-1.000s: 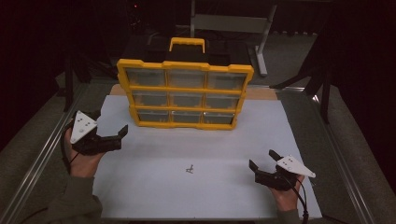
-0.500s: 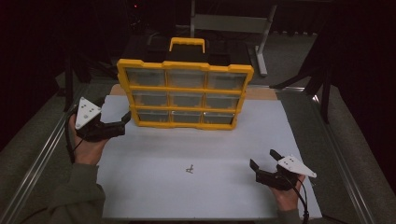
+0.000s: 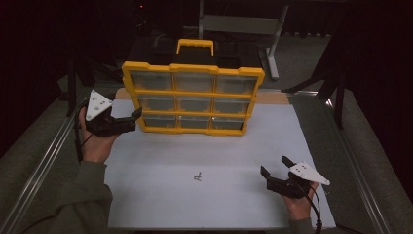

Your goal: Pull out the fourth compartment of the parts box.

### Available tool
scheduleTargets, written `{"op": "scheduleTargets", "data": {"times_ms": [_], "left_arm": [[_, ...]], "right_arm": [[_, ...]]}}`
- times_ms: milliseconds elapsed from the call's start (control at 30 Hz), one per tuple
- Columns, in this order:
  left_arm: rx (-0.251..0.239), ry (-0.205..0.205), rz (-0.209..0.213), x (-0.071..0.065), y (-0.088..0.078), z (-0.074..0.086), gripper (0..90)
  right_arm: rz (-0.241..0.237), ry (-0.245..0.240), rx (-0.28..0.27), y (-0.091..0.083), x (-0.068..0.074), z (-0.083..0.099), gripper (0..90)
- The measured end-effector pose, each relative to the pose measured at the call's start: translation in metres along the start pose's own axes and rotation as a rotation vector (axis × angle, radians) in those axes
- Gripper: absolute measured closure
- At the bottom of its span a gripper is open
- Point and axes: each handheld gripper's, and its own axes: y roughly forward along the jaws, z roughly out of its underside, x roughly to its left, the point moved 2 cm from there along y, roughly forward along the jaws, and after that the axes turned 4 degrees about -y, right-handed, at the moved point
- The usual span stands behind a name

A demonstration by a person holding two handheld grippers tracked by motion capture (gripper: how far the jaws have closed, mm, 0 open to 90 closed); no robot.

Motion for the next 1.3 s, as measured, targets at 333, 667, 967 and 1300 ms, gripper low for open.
{"op": "scheduleTargets", "data": {"times_ms": [333, 667, 967, 1300], "left_arm": [[0.068, 0.022, 0.022, -0.002, 0.015, -0.002, 8.1], [0.122, 0.088, 0.025, -0.006, 0.029, 0.0, 16.1], [0.164, 0.158, 0.031, -0.016, 0.04, 0.003, 21.8], [0.186, 0.219, 0.027, -0.023, 0.047, 0.0, 25.2]], "right_arm": [[0.001, 0.001, 0.003, 0.001, 0.001, 0.0, 11.4], [0.001, 0.0, 0.003, 0.001, 0.0, 0.0, 11.4], [-0.001, -0.004, 0.005, 0.001, 0.0, 0.0, 11.4], [-0.002, -0.004, 0.007, 0.001, 0.0, 0.0, 11.4]]}}
